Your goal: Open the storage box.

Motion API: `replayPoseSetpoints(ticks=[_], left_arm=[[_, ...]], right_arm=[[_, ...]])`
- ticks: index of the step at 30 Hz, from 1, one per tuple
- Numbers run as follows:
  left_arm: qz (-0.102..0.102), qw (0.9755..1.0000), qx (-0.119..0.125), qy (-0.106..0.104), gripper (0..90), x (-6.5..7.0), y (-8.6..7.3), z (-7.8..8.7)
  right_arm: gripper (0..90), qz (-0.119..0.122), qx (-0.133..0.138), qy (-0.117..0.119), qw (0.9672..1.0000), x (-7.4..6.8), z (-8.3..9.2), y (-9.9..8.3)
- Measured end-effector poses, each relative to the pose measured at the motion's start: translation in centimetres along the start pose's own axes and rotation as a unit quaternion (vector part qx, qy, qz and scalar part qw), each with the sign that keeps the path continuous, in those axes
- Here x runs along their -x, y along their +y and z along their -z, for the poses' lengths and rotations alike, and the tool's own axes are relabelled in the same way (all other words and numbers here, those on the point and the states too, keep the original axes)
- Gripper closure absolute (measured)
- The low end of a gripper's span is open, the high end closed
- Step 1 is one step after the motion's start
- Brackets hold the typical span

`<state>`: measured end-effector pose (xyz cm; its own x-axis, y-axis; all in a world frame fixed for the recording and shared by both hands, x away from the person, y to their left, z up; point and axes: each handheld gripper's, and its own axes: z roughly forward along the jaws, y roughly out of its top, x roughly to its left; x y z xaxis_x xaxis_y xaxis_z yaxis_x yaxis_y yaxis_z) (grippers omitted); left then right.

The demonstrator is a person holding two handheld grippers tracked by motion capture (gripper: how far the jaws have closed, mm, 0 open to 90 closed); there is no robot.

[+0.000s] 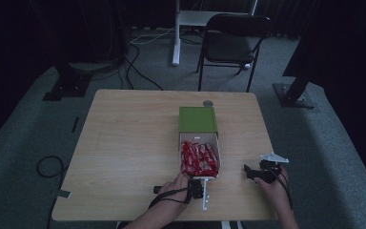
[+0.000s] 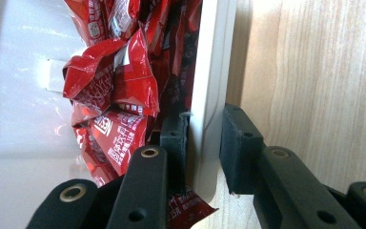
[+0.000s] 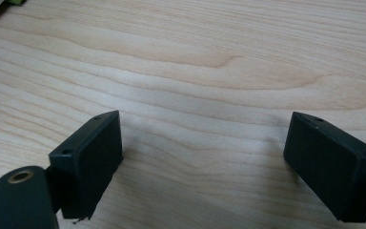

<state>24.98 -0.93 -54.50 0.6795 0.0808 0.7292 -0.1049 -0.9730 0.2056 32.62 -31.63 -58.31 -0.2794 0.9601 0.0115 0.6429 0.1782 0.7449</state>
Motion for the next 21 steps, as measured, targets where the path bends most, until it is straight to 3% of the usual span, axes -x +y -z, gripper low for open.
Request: replayPoseSetpoints(ticks=[8, 12, 13, 21], left_arm=[[-0.003, 1.0000, -0.003, -0.001, 74.1, 0.2, 0.2, 0.3], [0.008, 0.9999, 0.002, -0.006, 70.9, 0.1, 0.1, 0.4], [0.019, 0.9997, 0.009, -0.012, 68.7, -0.1, 0.1, 0.6], [0.030, 0.9988, 0.019, -0.034, 62.9, -0.5, 0.1, 1.7]], right_arm=[[12.3, 0.000, 0.000, 0.000, 1.0000, 0.0, 0.0, 0.0], [12.3, 0.000, 0.000, 0.000, 1.0000, 0.0, 0.0, 0.0], [12.3, 0.000, 0.000, 0.000, 1.0000, 0.0, 0.0, 0.0], [12.3, 0.000, 0.000, 0.000, 1.0000, 0.0, 0.0, 0.0]])
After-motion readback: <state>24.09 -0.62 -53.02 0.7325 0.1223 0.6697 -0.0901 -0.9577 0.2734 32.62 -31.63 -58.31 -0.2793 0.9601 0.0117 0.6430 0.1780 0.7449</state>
